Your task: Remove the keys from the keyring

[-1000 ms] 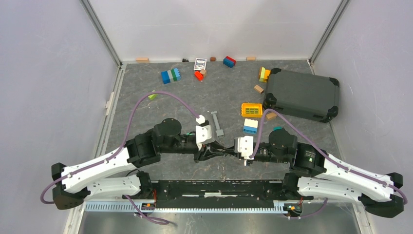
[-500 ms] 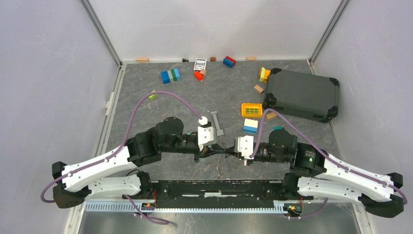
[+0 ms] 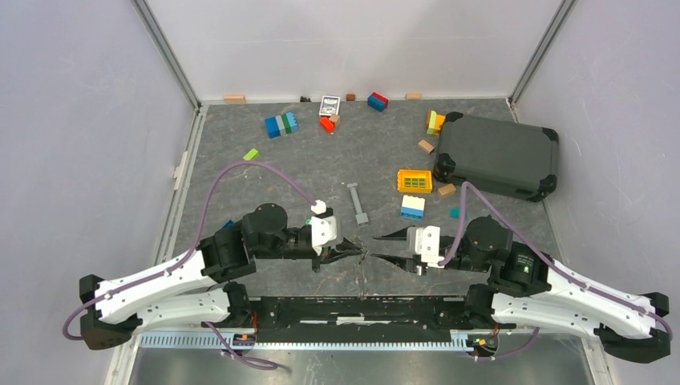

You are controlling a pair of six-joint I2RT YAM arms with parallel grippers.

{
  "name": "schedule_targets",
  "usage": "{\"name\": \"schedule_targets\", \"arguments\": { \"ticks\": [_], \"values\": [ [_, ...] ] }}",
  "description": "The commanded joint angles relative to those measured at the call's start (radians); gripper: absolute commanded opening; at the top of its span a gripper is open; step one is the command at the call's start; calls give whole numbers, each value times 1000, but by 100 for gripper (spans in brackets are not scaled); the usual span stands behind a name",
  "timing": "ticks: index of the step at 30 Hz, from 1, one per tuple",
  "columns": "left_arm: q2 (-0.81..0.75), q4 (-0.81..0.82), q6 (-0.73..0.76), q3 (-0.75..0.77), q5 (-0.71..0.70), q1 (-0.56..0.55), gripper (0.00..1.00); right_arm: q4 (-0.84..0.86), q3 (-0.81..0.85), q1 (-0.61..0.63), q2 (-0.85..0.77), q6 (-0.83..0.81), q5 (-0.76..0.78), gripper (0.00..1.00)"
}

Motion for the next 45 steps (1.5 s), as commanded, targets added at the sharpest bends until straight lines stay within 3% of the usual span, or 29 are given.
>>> {"name": "schedule_targets", "arguments": {
  "ticks": [1,12,24,31,40,45],
  "values": [
    [-34,147,-36,-34,-3,-1,2,74,-19,2,-27,10,-29,40],
    [-60,208,-61,-65,23,0,2,139,-81,1,-36,37,-41,12],
    [-66,269,-80,-91,50,0,2,194,-114,2,-6,60,-65,9],
    [-70,280,-83,-94,54,0,2,204,-128,1,33,68,-66,0],
    [-92,300,-92,-114,48,0,2,222,-149,2,52,77,-54,6],
    [-93,300,-94,-122,46,-1,2,254,-168,2,14,97,-44,0]
  ]
}}
